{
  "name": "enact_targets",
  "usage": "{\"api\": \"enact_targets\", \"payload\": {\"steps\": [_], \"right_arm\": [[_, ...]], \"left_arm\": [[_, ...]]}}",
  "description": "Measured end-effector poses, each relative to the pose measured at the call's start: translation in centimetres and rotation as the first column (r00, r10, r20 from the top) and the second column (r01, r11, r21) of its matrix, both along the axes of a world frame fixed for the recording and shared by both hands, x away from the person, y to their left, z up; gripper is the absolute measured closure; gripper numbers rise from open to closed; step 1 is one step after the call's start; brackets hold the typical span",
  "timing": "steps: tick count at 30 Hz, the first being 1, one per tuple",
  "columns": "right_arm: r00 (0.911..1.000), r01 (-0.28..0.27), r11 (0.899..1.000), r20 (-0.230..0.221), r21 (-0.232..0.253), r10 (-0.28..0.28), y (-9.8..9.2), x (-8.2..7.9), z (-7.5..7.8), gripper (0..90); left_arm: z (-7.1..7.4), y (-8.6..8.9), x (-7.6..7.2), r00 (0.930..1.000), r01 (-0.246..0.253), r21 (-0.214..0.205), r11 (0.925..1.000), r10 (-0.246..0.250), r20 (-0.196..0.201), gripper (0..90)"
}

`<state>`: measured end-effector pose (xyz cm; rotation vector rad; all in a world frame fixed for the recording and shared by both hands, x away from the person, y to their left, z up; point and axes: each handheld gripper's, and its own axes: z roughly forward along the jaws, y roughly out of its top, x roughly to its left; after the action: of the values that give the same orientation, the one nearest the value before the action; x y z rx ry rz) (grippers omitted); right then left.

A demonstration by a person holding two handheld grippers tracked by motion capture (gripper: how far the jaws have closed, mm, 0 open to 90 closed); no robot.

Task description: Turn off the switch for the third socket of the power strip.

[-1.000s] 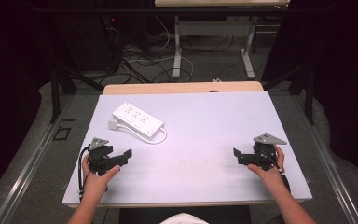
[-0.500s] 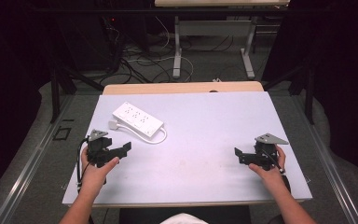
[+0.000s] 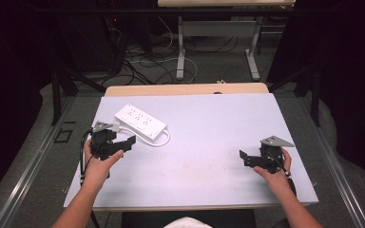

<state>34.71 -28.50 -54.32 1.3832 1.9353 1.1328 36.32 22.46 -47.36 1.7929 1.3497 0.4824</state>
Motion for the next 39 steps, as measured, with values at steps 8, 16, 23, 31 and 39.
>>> {"api": "enact_targets", "payload": {"steps": [8,16,23,31,39], "right_arm": [[1.0000,0.007,1.000,-0.005,0.000,-0.007,-0.1,0.0,0.0,3.5],[0.9999,0.011,1.000,-0.007,0.011,-0.011,-0.1,0.0,-0.1,3.8],[0.9999,0.015,1.000,-0.008,0.010,-0.015,-0.2,0.0,-0.1,4.2],[0.9998,0.018,1.000,-0.011,0.011,-0.018,-0.2,0.1,-0.1,4.5],[0.9998,0.016,1.000,-0.012,0.009,-0.016,-0.3,0.1,-0.1,4.7]], "left_arm": [[1.3,-0.3,0.8,0.9999,0.012,0.006,0.9999,-0.012,0.000,20.6],[2.4,-0.5,1.5,0.9998,0.021,0.003,0.9998,-0.021,0.005,23.6],[3.4,-0.5,2.2,0.9997,0.013,0.012,0.9999,-0.013,0.022,27.1],[4.3,-0.4,3.2,0.9998,-0.001,0.022,0.9998,0.000,0.020,31.4],[4.8,-0.3,4.1,0.9995,-0.021,0.050,0.9985,0.020,0.024,33.4]]}}
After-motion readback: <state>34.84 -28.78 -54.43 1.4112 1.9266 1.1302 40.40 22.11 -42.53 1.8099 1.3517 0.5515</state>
